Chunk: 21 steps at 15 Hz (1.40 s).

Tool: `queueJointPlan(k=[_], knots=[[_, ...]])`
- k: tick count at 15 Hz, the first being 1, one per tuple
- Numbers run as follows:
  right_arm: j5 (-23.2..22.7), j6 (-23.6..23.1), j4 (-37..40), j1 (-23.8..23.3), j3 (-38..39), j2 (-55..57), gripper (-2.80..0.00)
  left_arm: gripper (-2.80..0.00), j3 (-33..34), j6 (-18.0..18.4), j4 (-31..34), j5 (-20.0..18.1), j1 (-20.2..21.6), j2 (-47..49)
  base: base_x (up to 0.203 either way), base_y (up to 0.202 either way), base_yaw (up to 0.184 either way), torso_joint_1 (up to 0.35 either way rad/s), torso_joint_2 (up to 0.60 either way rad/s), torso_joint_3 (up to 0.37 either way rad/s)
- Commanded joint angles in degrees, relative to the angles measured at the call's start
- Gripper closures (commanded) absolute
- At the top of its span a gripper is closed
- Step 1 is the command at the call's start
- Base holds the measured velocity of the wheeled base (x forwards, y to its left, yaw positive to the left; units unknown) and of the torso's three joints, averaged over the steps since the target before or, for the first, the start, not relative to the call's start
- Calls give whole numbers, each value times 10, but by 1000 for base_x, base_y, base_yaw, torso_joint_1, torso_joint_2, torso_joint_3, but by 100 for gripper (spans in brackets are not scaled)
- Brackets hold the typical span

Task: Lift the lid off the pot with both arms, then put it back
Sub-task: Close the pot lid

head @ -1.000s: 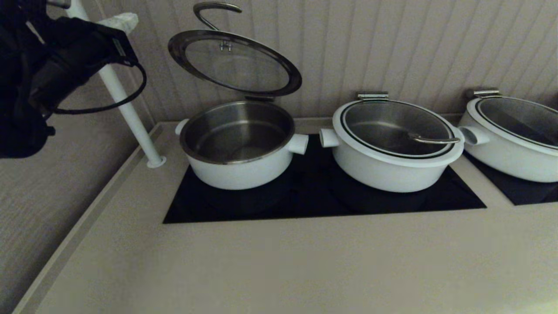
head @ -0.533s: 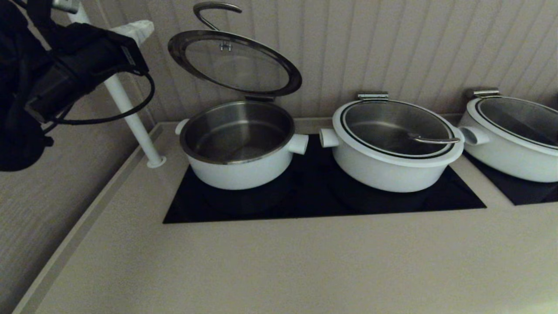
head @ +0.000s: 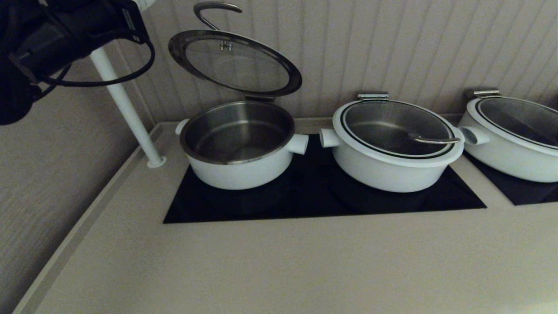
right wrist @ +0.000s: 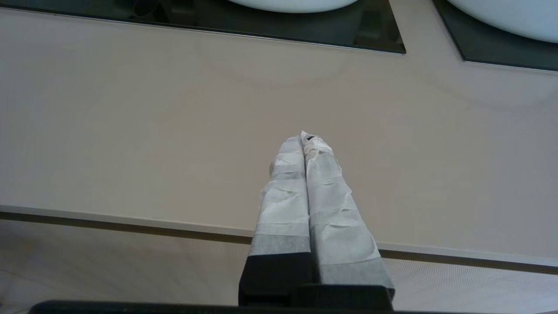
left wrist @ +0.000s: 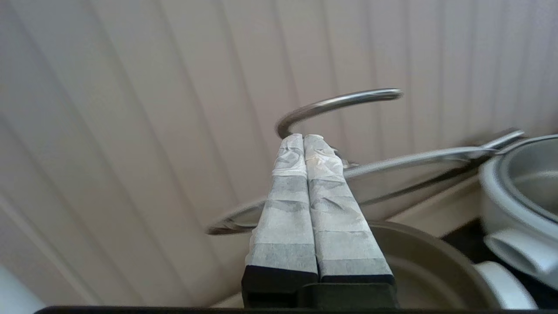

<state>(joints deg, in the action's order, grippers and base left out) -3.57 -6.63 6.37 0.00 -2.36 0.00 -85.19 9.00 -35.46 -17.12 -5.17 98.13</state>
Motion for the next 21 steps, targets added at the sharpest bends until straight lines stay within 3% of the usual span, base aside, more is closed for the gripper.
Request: queueJointPlan(k=[1,6,15,21], knots=[[0,0,0,0,0,1,0,0,-17,10,1,-1,0,20,0,0,0,0,0,0],[0,0,0,0,0,1,0,0,-25,36,1,0,1,39,0,0,0,0,0,0],[0,0,0,0,0,1,0,0,-118,107,4,-6,1,116,0,0,0,0,0,0],[0,0,0,0,0,1,0,0,-143,145,2,-15,0,131,0,0,0,0,0,0]])
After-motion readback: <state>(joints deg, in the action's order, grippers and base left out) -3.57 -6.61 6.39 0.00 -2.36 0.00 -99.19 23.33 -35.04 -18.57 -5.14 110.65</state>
